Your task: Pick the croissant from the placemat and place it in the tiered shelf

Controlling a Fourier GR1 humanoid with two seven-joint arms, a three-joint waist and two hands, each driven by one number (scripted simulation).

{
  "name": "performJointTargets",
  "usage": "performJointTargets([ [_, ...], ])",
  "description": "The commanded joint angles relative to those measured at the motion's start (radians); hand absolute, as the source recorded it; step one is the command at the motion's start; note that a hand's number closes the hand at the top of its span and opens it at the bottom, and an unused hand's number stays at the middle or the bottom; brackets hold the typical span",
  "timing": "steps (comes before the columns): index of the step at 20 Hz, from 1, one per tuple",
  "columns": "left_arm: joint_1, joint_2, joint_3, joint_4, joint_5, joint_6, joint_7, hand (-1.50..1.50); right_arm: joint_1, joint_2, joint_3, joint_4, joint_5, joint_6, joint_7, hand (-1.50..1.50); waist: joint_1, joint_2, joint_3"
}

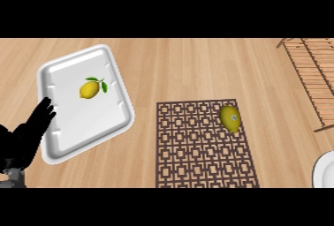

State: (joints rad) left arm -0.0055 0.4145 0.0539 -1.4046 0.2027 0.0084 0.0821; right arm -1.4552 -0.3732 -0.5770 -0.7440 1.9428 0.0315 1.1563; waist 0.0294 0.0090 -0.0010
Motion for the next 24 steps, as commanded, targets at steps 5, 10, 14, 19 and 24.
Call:
performJointTargets([
  [5,0.018,0.011,0.027,0.025,0.006,-0.033,-0.028,0.00,0.060,-0.067,-0.061,0.087,0.021,-0.051,0.111,1.50,-0.003,0.001,0.001],
  [10,0.016,-0.031,0.002,-0.017,-0.022,0.009,-0.010,0.00,0.059,-0.163,-0.101,0.101,-0.001,-0.052,0.030,1.50,-0.007,-0.002,0.001],
  [14,0.040,-0.026,0.015,0.001,-0.018,-0.014,-0.039,0.00,0.143,-0.140,-0.138,0.077,-0.036,-0.183,0.035,1.50,-0.006,-0.002,0.002],
  [19,0.060,-0.033,0.009,-0.021,-0.029,-0.007,-0.030,0.00,0.201,-0.160,-0.181,0.044,-0.040,-0.237,0.087,1.50,-0.006,-0.002,0.002],
  [24,0.065,-0.032,0.019,-0.018,-0.037,-0.020,-0.043,0.00,0.221,-0.179,-0.188,0.082,-0.053,-0.167,0.051,-1.50,-0.010,-0.006,0.001],
])
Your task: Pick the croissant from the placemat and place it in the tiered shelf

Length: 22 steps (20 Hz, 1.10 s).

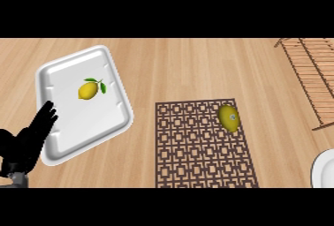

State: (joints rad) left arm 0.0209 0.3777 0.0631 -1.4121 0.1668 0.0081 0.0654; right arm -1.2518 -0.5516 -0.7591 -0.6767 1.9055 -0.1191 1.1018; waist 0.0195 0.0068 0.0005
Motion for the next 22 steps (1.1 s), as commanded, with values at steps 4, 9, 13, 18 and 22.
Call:
performJointTargets([
  [4,0.001,-0.010,0.005,0.011,-0.015,-0.013,-0.010,0.00,0.048,-0.035,-0.005,0.052,-0.036,-0.097,0.049,-1.50,-0.002,-0.001,0.000],
  [9,-0.007,0.003,0.038,0.034,-0.010,-0.018,-0.012,0.00,0.062,-0.019,-0.017,-0.011,-0.087,-0.178,0.003,-1.50,-0.008,-0.003,0.000],
  [13,-0.001,0.005,0.031,-0.013,0.002,-0.034,0.004,0.00,0.029,0.033,-0.041,-0.053,-0.110,-0.284,0.060,-1.50,0.005,-0.002,0.000],
  [18,-0.025,-0.006,0.032,0.043,-0.014,-0.024,0.014,0.00,0.031,0.074,-0.078,-0.177,-0.209,-0.312,0.000,-1.50,-0.019,-0.007,-0.001],
  [22,0.018,0.004,0.060,0.004,-0.005,-0.020,0.002,0.00,0.058,0.129,-0.038,-0.366,-0.217,-0.311,-0.024,-1.50,-0.026,-0.018,-0.001],
])
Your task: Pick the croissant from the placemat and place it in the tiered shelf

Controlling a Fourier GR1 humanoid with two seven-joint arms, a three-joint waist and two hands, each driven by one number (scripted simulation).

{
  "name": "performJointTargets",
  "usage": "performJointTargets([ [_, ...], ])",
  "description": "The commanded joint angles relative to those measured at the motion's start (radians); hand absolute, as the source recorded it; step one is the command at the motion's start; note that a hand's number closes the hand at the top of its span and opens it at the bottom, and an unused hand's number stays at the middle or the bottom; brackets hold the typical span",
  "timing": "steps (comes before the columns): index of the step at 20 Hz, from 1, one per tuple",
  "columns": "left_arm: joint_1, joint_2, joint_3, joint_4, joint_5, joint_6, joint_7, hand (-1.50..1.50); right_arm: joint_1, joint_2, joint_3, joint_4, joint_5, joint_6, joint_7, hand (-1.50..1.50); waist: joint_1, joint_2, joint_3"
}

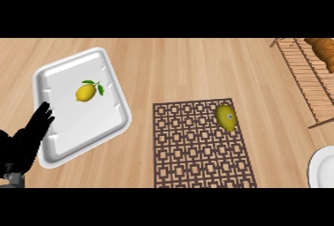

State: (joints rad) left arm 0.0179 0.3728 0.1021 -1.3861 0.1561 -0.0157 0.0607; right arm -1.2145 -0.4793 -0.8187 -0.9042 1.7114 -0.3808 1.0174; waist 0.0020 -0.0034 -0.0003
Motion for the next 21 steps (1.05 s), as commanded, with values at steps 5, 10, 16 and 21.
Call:
performJointTargets([
  [5,0.001,-0.009,0.013,-0.020,0.009,0.003,0.034,0.00,0.028,0.092,0.068,-0.377,-0.014,0.047,0.080,-1.50,-0.019,-0.009,0.000],
  [10,0.056,0.020,0.041,-0.016,0.032,-0.037,0.008,0.00,-0.014,0.177,0.150,-0.667,0.158,0.288,0.178,-1.50,-0.036,-0.025,-0.003],
  [16,0.045,0.018,0.044,0.000,0.007,0.001,0.036,0.00,-0.066,0.336,0.233,-0.926,0.298,0.597,0.191,-1.50,-0.060,-0.042,-0.005],
  [21,0.064,0.008,0.031,-0.001,0.002,-0.015,0.001,0.00,-0.129,0.437,0.351,-1.143,0.453,0.811,0.144,-1.50,-0.061,-0.044,-0.008],
])
